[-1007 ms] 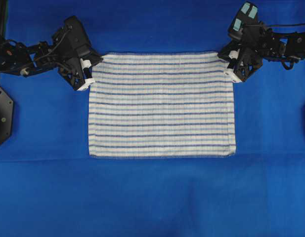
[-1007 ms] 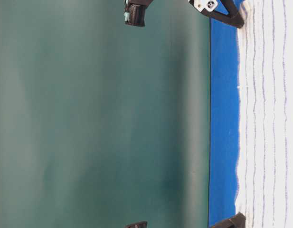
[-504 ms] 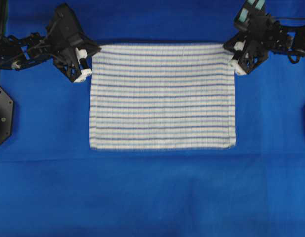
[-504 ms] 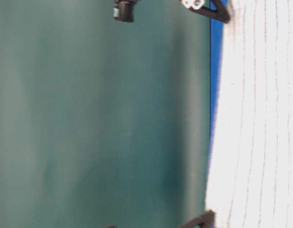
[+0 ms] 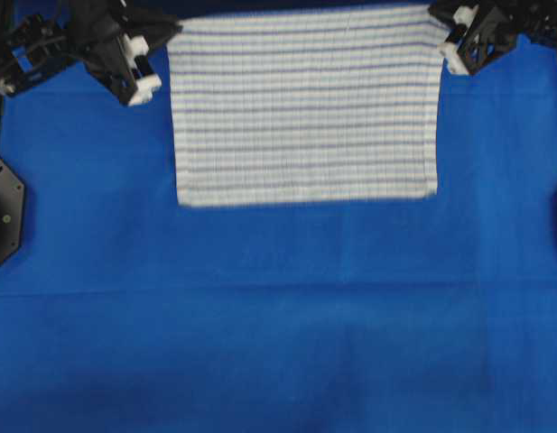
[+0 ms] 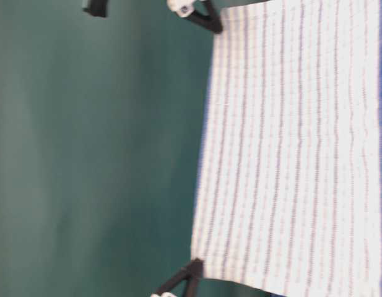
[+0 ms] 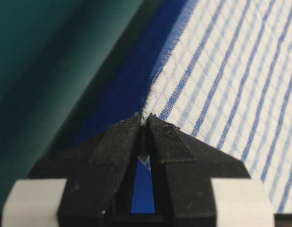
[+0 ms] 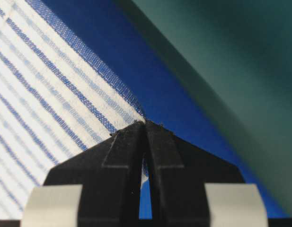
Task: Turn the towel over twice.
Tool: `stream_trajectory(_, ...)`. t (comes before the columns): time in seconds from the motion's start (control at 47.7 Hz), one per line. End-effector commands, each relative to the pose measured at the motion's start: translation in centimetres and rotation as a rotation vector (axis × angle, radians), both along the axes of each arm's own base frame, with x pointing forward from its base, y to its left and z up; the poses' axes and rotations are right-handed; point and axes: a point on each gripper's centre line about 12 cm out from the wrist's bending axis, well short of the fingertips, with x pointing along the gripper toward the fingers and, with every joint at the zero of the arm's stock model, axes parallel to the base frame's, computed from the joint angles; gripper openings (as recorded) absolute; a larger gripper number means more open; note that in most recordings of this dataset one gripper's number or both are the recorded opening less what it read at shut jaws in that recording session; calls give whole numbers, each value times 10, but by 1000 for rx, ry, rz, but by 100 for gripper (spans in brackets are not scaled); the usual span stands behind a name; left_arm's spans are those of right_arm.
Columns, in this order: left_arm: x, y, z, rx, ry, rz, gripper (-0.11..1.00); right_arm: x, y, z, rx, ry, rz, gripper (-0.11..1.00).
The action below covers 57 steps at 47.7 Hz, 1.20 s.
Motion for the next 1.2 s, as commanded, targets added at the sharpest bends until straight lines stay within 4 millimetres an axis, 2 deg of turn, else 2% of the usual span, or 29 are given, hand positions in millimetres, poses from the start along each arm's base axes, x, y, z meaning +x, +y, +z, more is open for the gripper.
stream_trajectory(0.0,-3,12,24,33,-46,35,4,0,-8,31,-63,-44,-15,2)
stream_trajectory(0.294,-9,23,58,74,-96,72,4,0,-13,82,-149,-77,-34,2)
stream_trajectory(0.483,-13,18,79,99,-127,69,4,-6,-8,107,-195,-105,-39,2)
stream_trajectory(0.608,-19,11,91,114,-147,63,4,-7,1,117,-212,-133,-25,2)
stream_trajectory(0.734,-24,-2,104,123,-163,39,4,-7,18,125,-211,-149,4,2)
stream_trajectory(0.839,-24,-15,106,119,-166,5,4,-6,33,125,-194,-145,31,2)
stream_trajectory(1.007,-21,-37,101,98,-151,-66,4,-4,65,120,-123,-132,87,2)
stream_trajectory(1.175,-15,-62,83,64,-112,-156,4,1,101,110,-55,-77,172,2)
